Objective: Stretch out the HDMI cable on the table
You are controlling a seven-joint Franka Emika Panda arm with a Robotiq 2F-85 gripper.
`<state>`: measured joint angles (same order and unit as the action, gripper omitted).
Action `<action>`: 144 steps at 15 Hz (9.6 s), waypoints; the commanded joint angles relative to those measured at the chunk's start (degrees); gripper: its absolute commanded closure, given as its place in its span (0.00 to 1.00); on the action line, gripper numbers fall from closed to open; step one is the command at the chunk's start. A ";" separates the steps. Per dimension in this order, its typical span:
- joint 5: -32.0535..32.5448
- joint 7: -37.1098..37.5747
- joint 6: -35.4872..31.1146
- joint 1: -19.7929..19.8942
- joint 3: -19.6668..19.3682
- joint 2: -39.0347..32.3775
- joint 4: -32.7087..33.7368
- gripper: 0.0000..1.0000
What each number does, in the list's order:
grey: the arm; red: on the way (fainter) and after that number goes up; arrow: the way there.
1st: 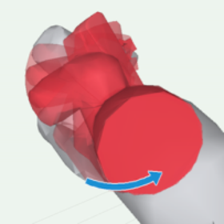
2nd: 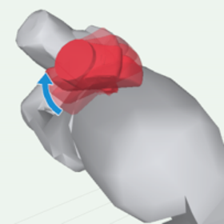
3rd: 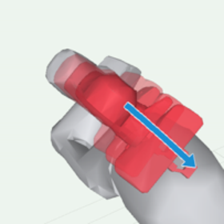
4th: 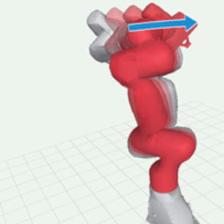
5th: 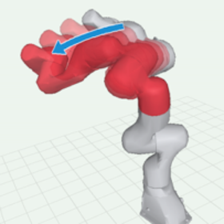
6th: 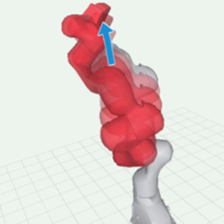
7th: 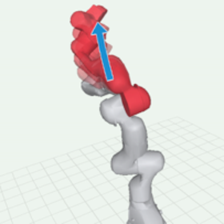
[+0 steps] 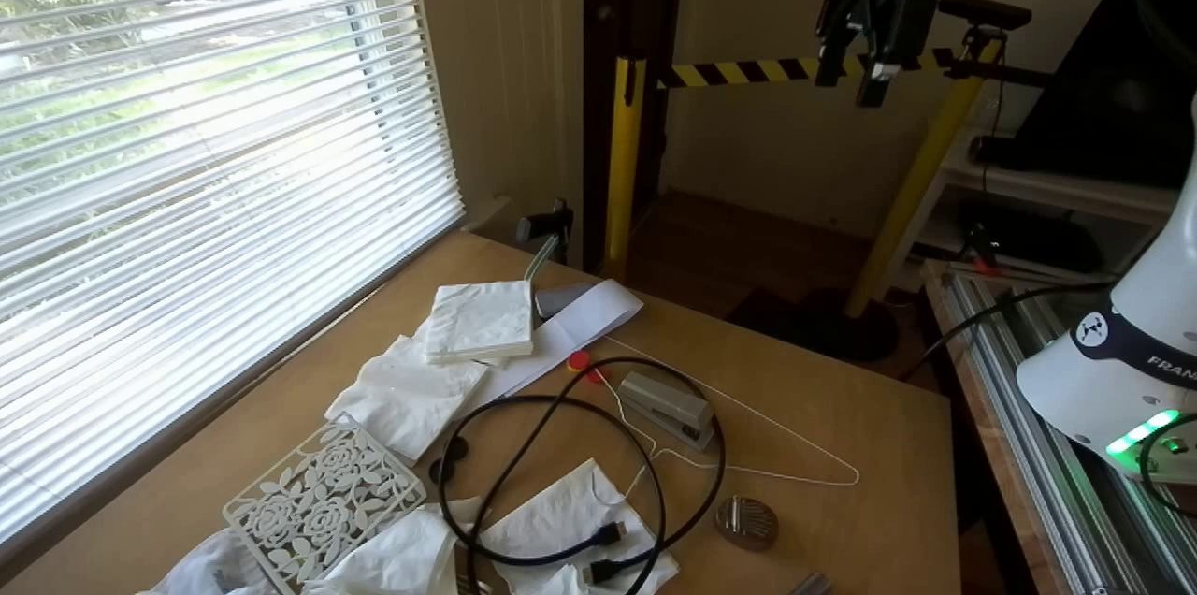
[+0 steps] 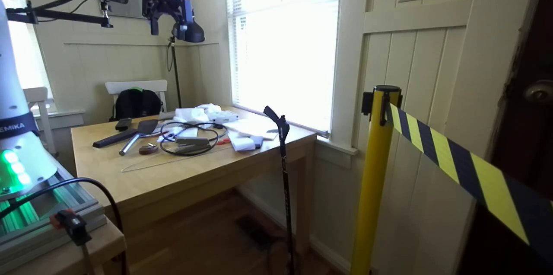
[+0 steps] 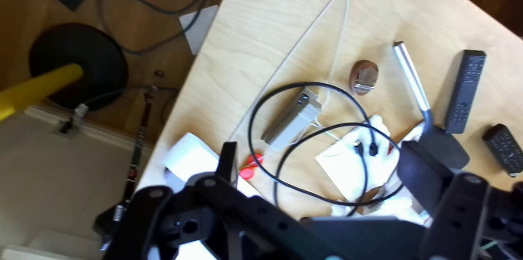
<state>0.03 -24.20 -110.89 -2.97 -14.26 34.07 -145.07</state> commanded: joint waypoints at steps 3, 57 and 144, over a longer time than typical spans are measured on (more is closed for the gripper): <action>-7.87 -5.06 -9.71 -6.81 4.53 -13.72 1.84 0.00; 3.54 4.89 -38.90 -6.82 26.11 -82.38 38.42 0.15; 2.49 30.94 -56.11 -6.72 16.70 -54.94 20.86 0.97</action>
<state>4.81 3.68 -160.83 -11.40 2.97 -24.30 -119.03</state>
